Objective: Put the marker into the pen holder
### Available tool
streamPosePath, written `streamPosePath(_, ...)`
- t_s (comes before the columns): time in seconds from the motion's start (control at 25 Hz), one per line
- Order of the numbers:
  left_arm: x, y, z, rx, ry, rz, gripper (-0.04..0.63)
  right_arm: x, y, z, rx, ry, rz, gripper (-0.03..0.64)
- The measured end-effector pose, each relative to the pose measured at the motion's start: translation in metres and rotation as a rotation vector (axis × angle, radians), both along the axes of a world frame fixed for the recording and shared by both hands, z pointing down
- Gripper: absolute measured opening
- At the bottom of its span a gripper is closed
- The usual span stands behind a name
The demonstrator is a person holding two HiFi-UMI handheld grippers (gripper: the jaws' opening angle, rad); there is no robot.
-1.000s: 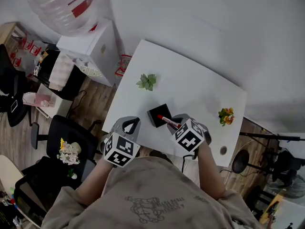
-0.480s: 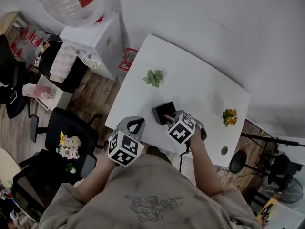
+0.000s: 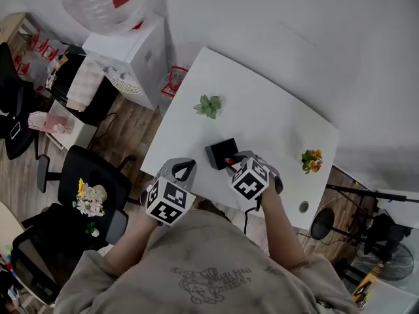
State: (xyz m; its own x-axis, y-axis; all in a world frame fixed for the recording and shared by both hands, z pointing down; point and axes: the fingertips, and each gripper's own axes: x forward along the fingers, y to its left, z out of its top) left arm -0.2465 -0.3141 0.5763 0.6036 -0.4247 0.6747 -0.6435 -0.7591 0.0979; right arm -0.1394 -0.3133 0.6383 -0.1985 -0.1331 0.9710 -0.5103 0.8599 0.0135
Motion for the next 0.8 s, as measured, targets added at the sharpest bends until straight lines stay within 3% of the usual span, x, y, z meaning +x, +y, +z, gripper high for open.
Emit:
streamPosePath(0.32, 0.007, -0.01, -0.027, 0.075, 0.01, -0.02, 0.0, 0.004, -0.007, -0.048, 0.101, -0.115, 0.043, 0.141)
streamPosePath(0.8, 0.01, -0.053, -0.097, 0.242, 0.062, -0.069, 0.0, 0.01, -0.037, -0.149, 0.368, -0.452, 0.175, 0.066)
